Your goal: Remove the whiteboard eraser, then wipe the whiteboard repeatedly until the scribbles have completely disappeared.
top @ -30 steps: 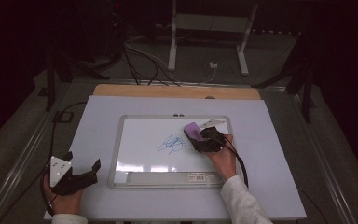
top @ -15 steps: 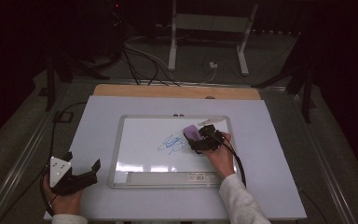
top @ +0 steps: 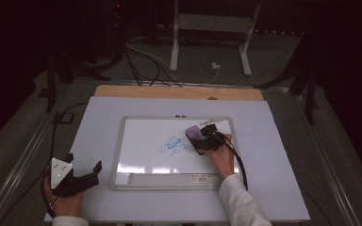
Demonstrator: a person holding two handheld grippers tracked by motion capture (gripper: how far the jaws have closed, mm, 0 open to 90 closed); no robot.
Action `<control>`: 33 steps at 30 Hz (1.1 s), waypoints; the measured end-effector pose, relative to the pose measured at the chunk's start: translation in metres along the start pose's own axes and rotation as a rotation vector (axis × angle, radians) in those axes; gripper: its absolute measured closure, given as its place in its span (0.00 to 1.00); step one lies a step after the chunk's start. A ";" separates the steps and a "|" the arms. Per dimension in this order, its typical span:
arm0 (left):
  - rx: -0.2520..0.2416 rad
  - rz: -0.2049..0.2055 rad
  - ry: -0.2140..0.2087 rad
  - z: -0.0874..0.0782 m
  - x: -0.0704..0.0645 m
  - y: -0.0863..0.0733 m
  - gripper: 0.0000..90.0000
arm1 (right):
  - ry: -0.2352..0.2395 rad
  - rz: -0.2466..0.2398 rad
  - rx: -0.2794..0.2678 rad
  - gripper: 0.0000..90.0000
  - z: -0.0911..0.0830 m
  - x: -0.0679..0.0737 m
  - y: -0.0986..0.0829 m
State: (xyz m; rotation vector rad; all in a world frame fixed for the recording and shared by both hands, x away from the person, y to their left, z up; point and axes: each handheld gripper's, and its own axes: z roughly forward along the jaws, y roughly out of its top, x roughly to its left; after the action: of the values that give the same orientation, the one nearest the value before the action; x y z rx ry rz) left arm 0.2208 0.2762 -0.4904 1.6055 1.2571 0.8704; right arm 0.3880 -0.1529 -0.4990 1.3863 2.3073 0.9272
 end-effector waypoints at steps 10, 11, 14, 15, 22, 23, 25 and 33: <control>0.001 0.001 0.001 0.001 0.000 0.000 0.01 | -0.004 0.003 -0.002 0.46 0.000 0.001 0.000; -0.001 0.001 0.000 0.001 0.000 0.000 0.01 | -0.006 0.003 -0.001 0.46 0.000 0.001 0.000; 0.003 0.000 -0.002 0.002 0.000 0.000 0.01 | -0.009 0.008 -0.003 0.46 0.000 0.002 -0.001; 0.003 -0.001 -0.003 0.003 0.000 0.000 0.01 | -0.012 0.010 -0.004 0.46 0.000 0.002 -0.001; 0.001 0.001 -0.003 0.002 0.000 0.000 0.01 | 0.019 -0.030 0.005 0.46 -0.001 0.016 -0.002; 0.002 -0.001 -0.003 0.002 0.000 0.000 0.01 | 0.032 -0.043 0.009 0.46 -0.001 0.018 -0.002; 0.001 0.002 -0.003 0.002 0.000 0.001 0.01 | 0.037 -0.063 0.014 0.46 -0.001 0.021 -0.002; -0.001 -0.001 -0.002 0.002 0.000 0.001 0.01 | -0.063 0.061 0.022 0.46 -0.001 -0.002 0.002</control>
State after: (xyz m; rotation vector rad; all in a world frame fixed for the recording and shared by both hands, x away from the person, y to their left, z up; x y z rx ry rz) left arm 0.2225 0.2763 -0.4904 1.6043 1.2554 0.8686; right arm 0.3902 -0.1543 -0.4969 1.4810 2.2464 0.8655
